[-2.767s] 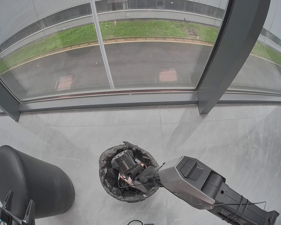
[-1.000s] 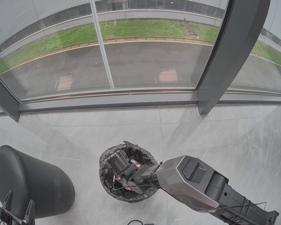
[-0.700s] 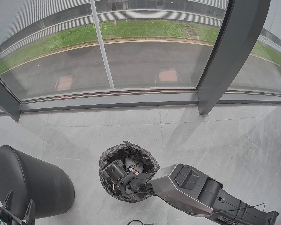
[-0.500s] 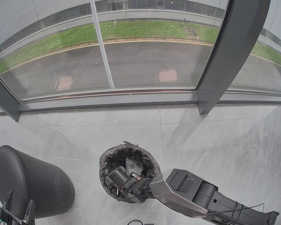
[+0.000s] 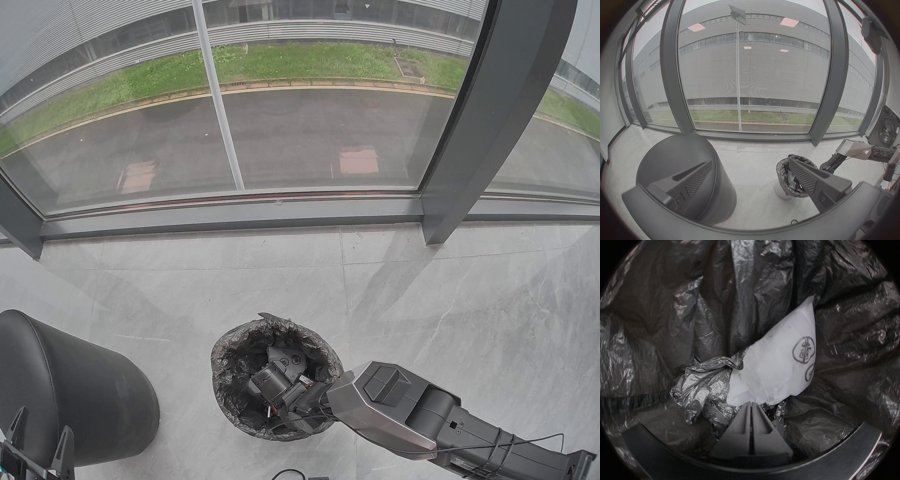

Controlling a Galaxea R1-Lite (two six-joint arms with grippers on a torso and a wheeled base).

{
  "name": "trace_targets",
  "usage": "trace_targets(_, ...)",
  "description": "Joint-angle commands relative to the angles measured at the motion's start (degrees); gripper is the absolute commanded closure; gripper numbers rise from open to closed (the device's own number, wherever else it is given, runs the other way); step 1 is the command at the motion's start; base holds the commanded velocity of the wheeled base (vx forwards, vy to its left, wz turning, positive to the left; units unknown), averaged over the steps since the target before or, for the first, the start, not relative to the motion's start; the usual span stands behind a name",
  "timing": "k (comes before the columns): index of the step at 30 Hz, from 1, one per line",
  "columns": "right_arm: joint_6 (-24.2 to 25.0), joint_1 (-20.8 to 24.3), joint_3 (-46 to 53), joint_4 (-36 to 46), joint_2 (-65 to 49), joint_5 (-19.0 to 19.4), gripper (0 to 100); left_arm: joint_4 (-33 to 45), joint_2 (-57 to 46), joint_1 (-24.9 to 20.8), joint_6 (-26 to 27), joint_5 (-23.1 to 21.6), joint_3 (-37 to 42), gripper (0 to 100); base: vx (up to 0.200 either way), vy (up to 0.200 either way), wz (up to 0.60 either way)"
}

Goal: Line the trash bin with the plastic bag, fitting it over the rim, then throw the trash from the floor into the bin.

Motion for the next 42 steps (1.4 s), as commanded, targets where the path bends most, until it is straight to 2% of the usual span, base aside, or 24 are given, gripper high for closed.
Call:
trace_targets(1, 0.1, -0.2, 0.0, -0.1, 0.2, -0.1, 100, 0.0, -0.9, 0.0, 0.0, 0.0, 0.9, 0, 0.000, 0.000, 0.00)
trace_targets(7, 0.1, -0.1, 0.0, -0.9, -0.3, -0.3, 100, 0.0, -0.9, 0.0, 0.0, 0.0, 0.9, 0, 0.000, 0.000, 0.00)
trace_targets(16, 0.1, -0.1, 0.0, -1.3, -7.8, -0.7, 100, 0.0, -0.8, 0.0, 0.0, 0.0, 0.9, 0, 0.000, 0.000, 0.00)
trace_targets(34, -0.5, 0.3, 0.0, -0.6, -15.1, -4.0, 100, 0.0, -0.8, 0.0, 0.0, 0.0, 0.9, 0, 0.000, 0.000, 0.00)
trace_targets(42, -1.3, 1.1, 0.0, 1.9, -22.9, -6.4, 100, 0.1, -0.9, 0.0, 1.5, -0.5, 1.0, 0, 0.000, 0.000, 0.00)
